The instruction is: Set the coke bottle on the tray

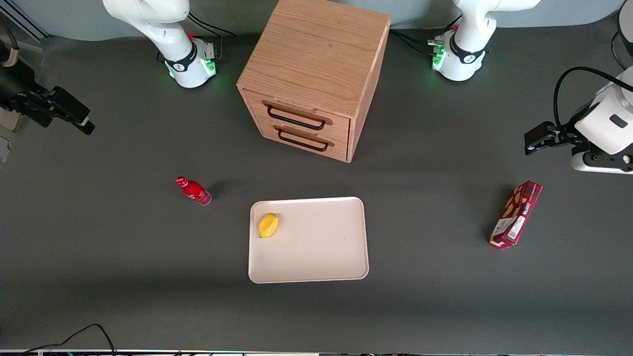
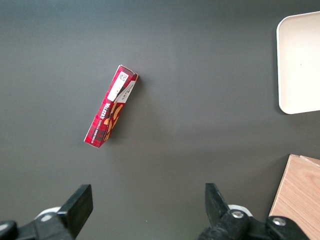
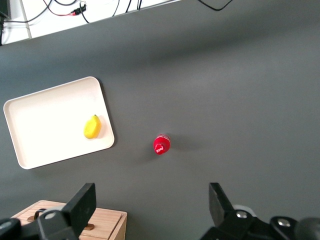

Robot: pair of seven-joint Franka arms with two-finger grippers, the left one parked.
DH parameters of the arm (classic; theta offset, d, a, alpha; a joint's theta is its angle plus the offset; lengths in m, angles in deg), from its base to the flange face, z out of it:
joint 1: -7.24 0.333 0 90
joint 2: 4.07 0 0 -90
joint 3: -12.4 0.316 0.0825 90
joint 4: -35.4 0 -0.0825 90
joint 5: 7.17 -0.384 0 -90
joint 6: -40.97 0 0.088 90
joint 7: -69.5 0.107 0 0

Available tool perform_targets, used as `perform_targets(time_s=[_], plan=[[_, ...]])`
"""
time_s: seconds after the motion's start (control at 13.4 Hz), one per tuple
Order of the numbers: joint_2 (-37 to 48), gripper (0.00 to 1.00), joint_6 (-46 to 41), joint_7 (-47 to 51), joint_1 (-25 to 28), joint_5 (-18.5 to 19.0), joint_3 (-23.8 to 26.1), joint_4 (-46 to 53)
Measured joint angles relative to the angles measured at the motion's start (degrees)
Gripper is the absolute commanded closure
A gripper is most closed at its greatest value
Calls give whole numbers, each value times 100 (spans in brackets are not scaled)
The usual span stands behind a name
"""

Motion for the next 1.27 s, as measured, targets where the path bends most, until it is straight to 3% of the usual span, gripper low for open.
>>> perform_targets(time_s=[0.89,1.27], plan=[[-59,0,-124,-253,3,-4,27,30],[-691,0,-32,-277,32,-10,63,-139]])
